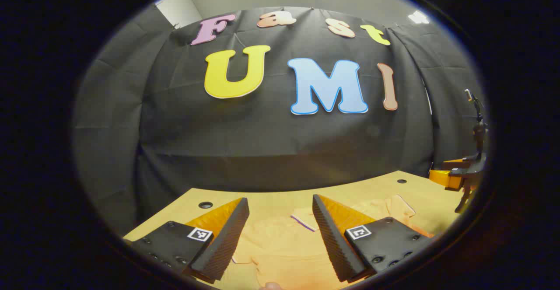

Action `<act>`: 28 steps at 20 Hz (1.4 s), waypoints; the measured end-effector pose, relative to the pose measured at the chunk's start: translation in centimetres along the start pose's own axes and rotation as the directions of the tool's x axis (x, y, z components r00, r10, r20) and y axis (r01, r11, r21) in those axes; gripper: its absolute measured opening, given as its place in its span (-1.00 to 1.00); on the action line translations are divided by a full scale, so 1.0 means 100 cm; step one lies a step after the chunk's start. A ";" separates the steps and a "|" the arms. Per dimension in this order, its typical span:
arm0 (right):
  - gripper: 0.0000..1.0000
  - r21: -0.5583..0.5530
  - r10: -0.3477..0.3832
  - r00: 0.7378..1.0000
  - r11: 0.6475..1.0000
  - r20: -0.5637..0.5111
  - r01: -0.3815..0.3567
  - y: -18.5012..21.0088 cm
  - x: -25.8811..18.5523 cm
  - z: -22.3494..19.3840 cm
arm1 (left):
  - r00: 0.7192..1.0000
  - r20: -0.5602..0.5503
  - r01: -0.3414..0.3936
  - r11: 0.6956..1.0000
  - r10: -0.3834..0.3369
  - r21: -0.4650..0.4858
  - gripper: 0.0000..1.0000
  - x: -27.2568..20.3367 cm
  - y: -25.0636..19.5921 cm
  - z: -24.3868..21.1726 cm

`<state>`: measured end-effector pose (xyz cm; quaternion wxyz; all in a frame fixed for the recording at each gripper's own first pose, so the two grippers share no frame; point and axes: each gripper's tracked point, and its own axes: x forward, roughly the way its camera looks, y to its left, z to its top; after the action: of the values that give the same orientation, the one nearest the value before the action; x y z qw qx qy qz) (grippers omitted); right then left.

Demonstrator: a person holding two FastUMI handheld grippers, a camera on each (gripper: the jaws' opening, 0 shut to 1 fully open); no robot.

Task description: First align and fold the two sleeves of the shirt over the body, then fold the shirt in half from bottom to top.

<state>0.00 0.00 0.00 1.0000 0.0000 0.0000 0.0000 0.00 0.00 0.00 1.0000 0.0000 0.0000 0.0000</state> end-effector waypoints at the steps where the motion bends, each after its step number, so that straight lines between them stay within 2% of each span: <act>1: 0.93 -0.001 0.000 1.000 1.000 -0.002 0.000 -0.001 0.001 -0.001 | 1.000 0.002 0.001 1.000 -0.001 -0.004 0.87 0.000 0.000 0.001; 16: 0.93 -0.023 0.006 0.998 1.000 -0.059 -0.008 -0.003 0.011 -0.016 | 1.000 -0.026 -0.018 0.999 0.018 -0.032 0.87 -0.005 0.004 -0.007; 23: 0.94 -0.032 0.003 0.990 0.999 -0.141 -0.007 -0.005 0.027 -0.040 | 0.999 -0.044 -0.012 0.999 0.010 -0.045 0.87 -0.005 0.002 -0.017; 26: 0.87 -0.030 0.003 0.979 1.000 -0.205 -0.009 -0.005 0.035 -0.057 | 0.999 -0.050 -0.013 0.999 0.011 -0.047 0.90 -0.005 0.002 -0.018; 28: 0.94 -0.033 0.005 0.969 0.999 -0.246 -0.013 -0.005 0.039 -0.065 | 0.998 -0.055 -0.012 0.999 0.009 -0.052 0.89 -0.006 0.003 -0.020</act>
<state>3.95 -0.51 -6.55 0.9921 -0.0171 0.1238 0.0046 -0.64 0.29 -2.02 0.9993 -0.0260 0.0275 0.0054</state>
